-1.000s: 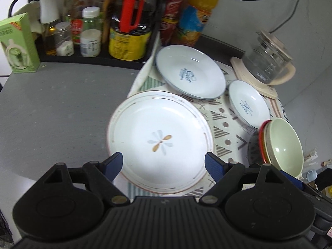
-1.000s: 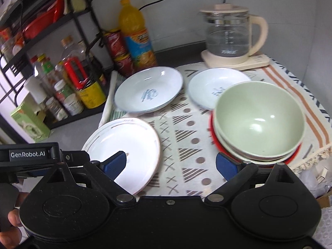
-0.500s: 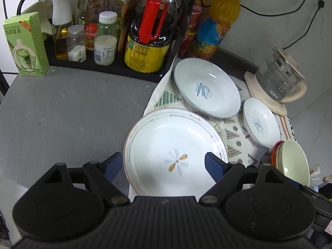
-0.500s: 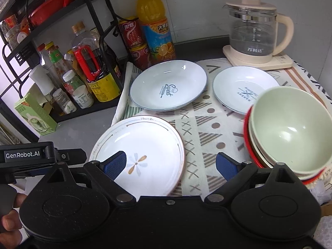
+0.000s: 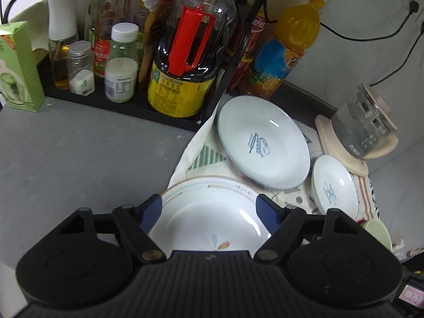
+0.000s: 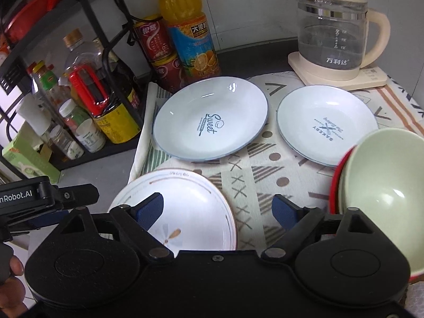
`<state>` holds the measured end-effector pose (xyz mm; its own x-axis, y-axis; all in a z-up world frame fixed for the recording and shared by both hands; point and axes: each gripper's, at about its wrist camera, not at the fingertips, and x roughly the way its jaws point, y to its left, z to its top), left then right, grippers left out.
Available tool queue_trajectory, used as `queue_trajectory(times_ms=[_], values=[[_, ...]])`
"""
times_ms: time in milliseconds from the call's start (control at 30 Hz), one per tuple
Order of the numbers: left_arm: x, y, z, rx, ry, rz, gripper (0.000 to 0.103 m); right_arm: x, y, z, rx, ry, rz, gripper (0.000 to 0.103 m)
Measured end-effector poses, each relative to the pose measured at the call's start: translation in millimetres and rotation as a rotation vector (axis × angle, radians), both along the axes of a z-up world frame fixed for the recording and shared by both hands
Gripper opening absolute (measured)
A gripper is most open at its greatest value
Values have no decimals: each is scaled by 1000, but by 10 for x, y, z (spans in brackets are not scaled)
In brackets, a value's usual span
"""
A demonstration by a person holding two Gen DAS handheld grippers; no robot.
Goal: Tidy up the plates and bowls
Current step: 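Move both open grippers toward the white flower-print plate, then close both grippers on the rim of the white 'Sweet' plate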
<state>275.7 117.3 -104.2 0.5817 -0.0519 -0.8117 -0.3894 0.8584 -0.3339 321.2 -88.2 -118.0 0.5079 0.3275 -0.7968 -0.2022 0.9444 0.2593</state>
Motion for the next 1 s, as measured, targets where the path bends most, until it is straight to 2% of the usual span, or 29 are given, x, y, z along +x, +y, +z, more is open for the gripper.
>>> queue_trajectory(times_ms=[67, 200, 367, 500, 833, 1000], values=[[110, 7, -41, -15, -2, 6, 66, 104, 14, -52, 12, 20, -5, 72], [332, 9, -141, -42, -6, 16, 58, 343, 11, -160, 35, 48, -35, 65], [610, 3, -290, -75, 3, 24, 50, 656, -38, -305, 57, 98, -88, 50], [793, 13, -403, -91, 12, 39, 49, 836, -57, -399, 67, 124, -116, 49], [1141, 13, -687, -112, 56, 60, 38, 1137, -50, -673, 67, 181, -170, 47], [1261, 8, -785, -122, 79, 64, 29, 1271, -36, -812, 74, 199, -180, 34]])
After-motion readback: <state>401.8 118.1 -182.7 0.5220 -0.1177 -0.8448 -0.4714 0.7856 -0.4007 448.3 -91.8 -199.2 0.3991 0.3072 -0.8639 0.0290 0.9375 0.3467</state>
